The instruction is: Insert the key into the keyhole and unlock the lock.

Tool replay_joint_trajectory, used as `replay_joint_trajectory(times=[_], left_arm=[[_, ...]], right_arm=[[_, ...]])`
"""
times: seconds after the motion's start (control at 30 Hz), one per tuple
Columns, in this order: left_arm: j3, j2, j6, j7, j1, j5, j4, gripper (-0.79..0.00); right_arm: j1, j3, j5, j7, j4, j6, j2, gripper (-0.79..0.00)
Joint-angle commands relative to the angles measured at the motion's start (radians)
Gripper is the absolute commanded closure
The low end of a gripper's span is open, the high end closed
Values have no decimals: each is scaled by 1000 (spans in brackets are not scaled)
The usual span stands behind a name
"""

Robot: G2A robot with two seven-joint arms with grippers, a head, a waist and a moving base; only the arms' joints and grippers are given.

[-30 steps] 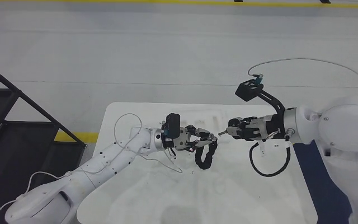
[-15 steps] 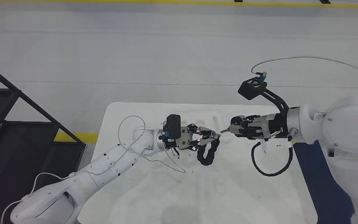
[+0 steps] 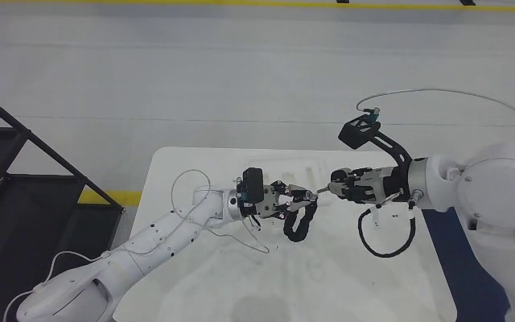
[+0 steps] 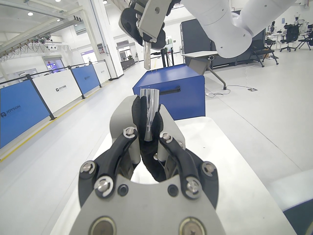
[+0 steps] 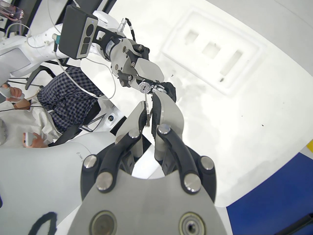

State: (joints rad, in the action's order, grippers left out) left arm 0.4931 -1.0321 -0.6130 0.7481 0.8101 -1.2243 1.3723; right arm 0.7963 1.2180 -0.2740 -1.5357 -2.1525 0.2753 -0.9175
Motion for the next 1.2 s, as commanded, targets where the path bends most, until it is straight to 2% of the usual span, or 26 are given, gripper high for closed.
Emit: replay_joint_trajectory(times=[0.0, 0.2, 0.4, 0.83, 1.17], left_arm=[[5, -8, 53, 4, 9, -29, 2, 0], [-3, -38, 141, 58, 36, -75, -6, 0], [-4, -68, 209, 108, 56, -100, -26, 0], [25, -106, 245, 97, 81, -129, -40, 0], [64, -121, 275, 109, 107, -163, -41, 0]], right_arm=[[-21, -27, -24, 0, -20, 9, 9, 0], [-105, -113, -84, 0, -33, 9, 46, 0], [-172, -182, -82, 0, -16, 9, 84, 0], [-272, -296, 60, 48, -5, 58, 143, 0], [-353, -392, 132, 107, 15, 116, 182, 0]])
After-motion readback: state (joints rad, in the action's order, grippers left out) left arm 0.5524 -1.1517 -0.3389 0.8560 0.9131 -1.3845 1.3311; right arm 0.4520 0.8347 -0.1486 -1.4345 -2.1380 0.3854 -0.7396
